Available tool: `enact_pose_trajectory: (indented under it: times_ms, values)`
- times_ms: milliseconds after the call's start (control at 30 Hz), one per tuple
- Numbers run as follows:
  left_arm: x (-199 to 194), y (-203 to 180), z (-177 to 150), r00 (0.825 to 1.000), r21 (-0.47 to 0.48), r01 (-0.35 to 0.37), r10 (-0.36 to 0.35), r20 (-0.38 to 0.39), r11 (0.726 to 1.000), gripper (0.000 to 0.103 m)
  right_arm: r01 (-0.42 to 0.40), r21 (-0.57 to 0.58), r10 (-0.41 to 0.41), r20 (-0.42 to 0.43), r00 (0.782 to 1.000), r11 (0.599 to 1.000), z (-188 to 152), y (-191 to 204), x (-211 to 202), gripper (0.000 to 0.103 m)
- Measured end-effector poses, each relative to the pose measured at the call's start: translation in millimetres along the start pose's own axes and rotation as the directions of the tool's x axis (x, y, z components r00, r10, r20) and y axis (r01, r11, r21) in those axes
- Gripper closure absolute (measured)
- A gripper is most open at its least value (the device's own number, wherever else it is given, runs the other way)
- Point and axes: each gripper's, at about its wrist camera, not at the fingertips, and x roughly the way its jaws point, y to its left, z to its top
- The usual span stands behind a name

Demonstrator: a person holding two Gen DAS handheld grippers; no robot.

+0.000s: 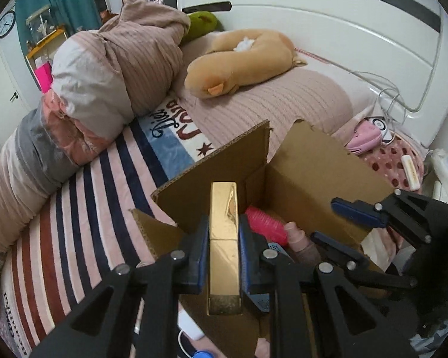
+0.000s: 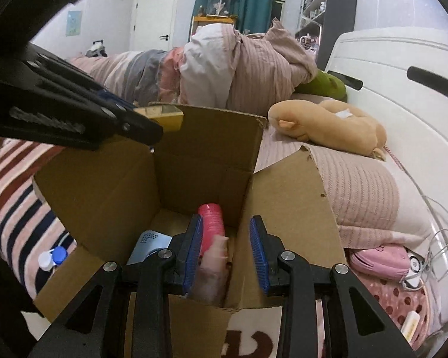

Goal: Organize rigid objects
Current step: 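Carry both items into the box and open both grippers to release them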

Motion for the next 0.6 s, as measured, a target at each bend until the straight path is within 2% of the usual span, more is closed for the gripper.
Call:
enact_pose_trajectory:
  times_ms: [267, 433, 533, 600]
  values:
    - [22.4, -1.7, 6.6, 0.997, 0.019, -0.051, 0.052, -0.056, 0.999, 0.087, -0.019, -0.001, 0.019, 0.000, 1.000, 1.000, 0.9, 1.4, -0.4, 0.075]
    - [10.7, 7.2, 2.9, 0.999, -0.011, -0.030, 0.030, -0.024, 0.999, 0.083, -0.018, -0.011, 0.018, 0.000, 1.000, 1.000, 1.2, 4.3, -4.0, 0.075]
    - [-5.6, 16.3, -3.7, 0.999, -0.029, -0.032, 0.033, 0.012, 0.999, 0.073, -0.012, -0.008, 0.012, 0.006, 1.000, 1.000, 3.1, 6.9, -8.7, 0.075]
    - [-24.9, 26.7, -13.2, 0.998, -0.054, -0.028, 0.032, 0.060, 0.998, 0.056, -0.009, -0.003, 0.009, 0.020, 1.000, 1.000, 5.1, 9.8, -15.5, 0.075]
